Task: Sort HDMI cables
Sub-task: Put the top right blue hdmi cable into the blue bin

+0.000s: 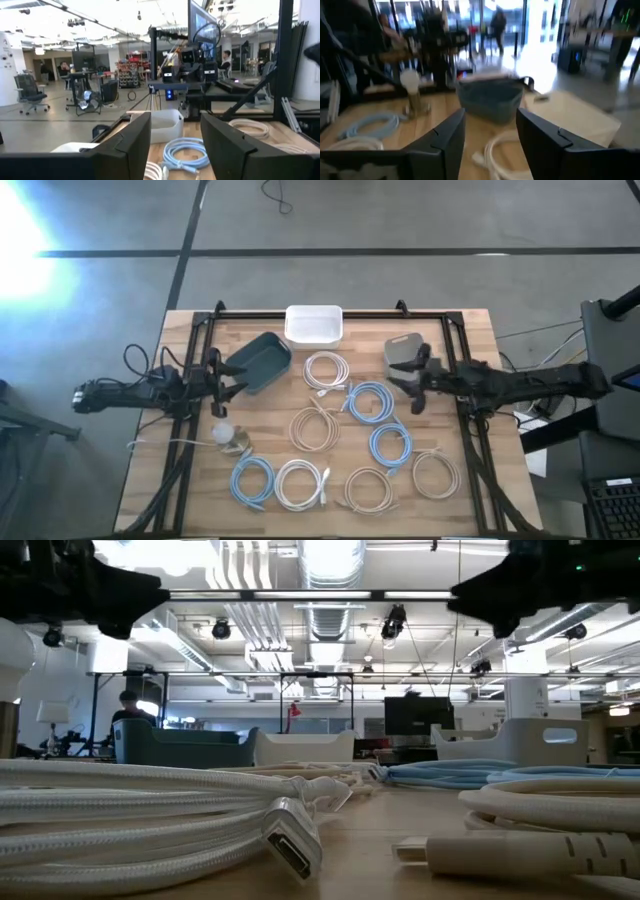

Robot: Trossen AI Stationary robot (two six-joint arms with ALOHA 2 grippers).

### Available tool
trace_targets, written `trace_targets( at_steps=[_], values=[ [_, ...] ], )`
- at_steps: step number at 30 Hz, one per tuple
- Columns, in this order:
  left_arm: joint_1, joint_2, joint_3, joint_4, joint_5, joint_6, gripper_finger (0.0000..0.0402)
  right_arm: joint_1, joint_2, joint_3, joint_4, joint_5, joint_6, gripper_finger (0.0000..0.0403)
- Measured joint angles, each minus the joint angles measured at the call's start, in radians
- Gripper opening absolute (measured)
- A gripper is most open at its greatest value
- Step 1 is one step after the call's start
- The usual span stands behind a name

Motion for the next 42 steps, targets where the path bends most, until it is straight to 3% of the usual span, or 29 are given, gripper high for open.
trace_targets(
  at_steps=[4,10,17,23,29,35,42],
  values=[
    [0.0,0.04,0.0,0.038,-0.02,-0.009,0.0179,0.0,0.181,0.107,-0.139,-0.004,0.13,0.0184],
    [0.0,0.079,0.011,0.068,-0.15,-0.05,0.0176,0.0,0.466,0.267,-0.398,-0.045,0.202,0.0185],
    [0.0,0.094,0.017,0.074,-0.165,-0.054,0.0176,0.0,0.769,0.398,-0.428,-0.239,0.257,0.0185],
    [0.0,0.095,0.017,0.073,-0.165,-0.055,0.0176,0.0,0.973,0.511,-0.476,-0.298,0.289,0.0185],
    [0.0,0.095,0.017,0.072,-0.165,-0.055,0.0176,0.0,1.093,0.635,-0.688,-0.241,0.289,0.0185],
    [0.0,0.095,0.017,0.071,-0.165,-0.055,0.0176,0.0,1.147,0.7,-0.746,-0.229,0.268,0.0172],
    [0.0,0.095,0.016,0.069,-0.165,-0.055,0.0176,-0.001,1.156,0.745,-0.819,-0.223,0.241,0.0088]
  ],
)
